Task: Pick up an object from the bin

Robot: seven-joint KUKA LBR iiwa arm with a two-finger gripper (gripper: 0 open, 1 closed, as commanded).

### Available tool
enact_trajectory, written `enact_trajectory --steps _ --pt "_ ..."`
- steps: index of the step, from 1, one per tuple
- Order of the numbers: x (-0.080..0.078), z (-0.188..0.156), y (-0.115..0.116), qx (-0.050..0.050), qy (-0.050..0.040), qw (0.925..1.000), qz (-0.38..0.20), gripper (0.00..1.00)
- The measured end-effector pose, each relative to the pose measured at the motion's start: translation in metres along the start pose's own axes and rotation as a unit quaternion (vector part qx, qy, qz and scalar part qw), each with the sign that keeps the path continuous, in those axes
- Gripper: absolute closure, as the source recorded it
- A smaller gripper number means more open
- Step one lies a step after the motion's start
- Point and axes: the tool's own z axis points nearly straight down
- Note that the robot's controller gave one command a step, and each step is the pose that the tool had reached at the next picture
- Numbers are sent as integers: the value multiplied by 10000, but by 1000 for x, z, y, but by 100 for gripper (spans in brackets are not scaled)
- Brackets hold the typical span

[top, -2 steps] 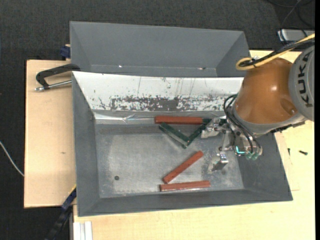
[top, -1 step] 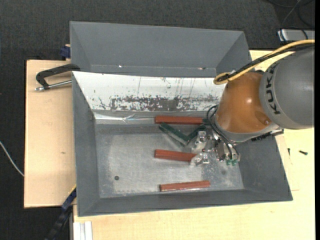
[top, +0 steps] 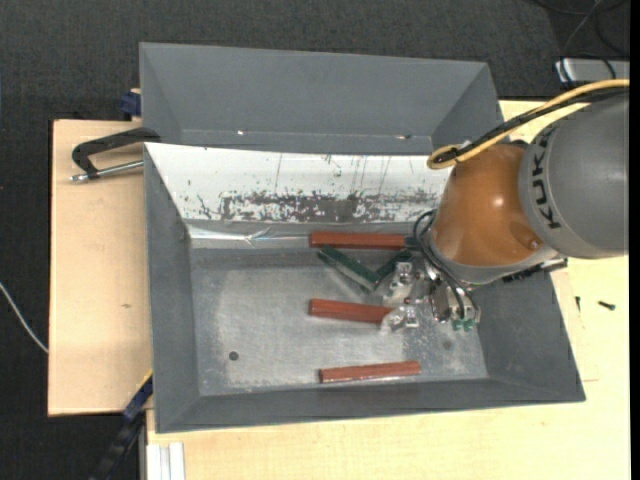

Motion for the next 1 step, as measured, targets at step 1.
enact_trajectory --steps 1 --pt "-9 -195 9 3 -9 9990 -440 100"
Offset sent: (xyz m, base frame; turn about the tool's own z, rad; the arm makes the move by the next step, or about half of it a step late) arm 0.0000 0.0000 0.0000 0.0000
